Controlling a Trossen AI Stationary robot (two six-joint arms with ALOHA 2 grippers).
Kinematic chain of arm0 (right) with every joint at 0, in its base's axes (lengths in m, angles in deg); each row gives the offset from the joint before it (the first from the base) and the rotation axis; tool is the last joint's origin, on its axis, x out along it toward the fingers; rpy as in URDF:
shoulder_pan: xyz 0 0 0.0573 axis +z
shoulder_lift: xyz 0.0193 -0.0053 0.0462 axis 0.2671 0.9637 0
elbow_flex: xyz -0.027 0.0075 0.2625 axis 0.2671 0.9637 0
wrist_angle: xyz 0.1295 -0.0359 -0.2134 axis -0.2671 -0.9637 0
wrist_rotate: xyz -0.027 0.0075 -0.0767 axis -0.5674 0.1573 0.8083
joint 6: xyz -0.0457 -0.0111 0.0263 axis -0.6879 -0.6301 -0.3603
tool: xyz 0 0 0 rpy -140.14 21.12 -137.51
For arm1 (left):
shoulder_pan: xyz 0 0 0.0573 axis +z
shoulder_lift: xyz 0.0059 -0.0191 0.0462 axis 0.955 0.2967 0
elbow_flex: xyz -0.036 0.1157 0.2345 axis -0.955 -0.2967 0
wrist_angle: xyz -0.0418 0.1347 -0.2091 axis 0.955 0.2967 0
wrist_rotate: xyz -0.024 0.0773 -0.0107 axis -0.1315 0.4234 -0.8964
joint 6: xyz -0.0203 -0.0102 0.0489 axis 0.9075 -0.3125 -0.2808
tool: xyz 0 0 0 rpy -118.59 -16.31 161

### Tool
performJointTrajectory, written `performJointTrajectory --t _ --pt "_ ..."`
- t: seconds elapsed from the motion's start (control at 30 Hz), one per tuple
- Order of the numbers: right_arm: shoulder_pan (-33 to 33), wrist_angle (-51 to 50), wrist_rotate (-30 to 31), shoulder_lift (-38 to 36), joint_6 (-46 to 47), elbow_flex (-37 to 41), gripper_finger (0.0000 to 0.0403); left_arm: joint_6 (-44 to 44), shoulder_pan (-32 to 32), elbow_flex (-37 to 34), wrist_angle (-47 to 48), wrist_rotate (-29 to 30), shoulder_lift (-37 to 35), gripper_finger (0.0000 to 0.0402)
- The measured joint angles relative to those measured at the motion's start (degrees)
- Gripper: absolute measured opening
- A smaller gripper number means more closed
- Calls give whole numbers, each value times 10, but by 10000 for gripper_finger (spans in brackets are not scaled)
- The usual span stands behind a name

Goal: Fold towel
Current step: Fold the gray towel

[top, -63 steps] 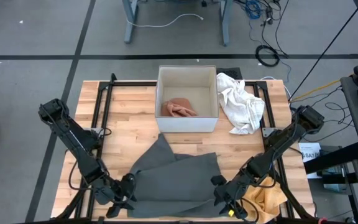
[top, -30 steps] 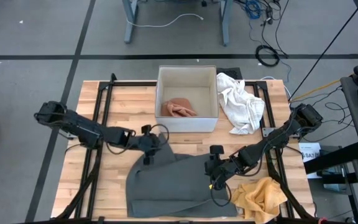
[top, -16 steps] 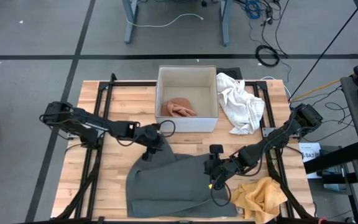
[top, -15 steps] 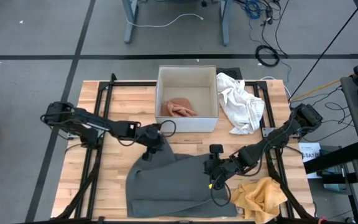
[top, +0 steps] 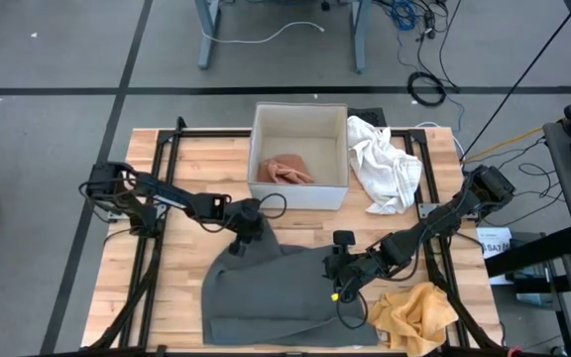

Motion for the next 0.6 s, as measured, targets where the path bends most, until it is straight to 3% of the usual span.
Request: performJointTrajectory --t 0.13,0.3,0.6 --pt "0 0 0 0 11 0 164 -20 0 11 6 8 1 15" --pt "0 -7 -1 0 29 0 164 -38 -4 50 18 42 -11 5" --pt "1 -29 -4 1 71 35 164 -83 -42 160 96 174 -98 2"
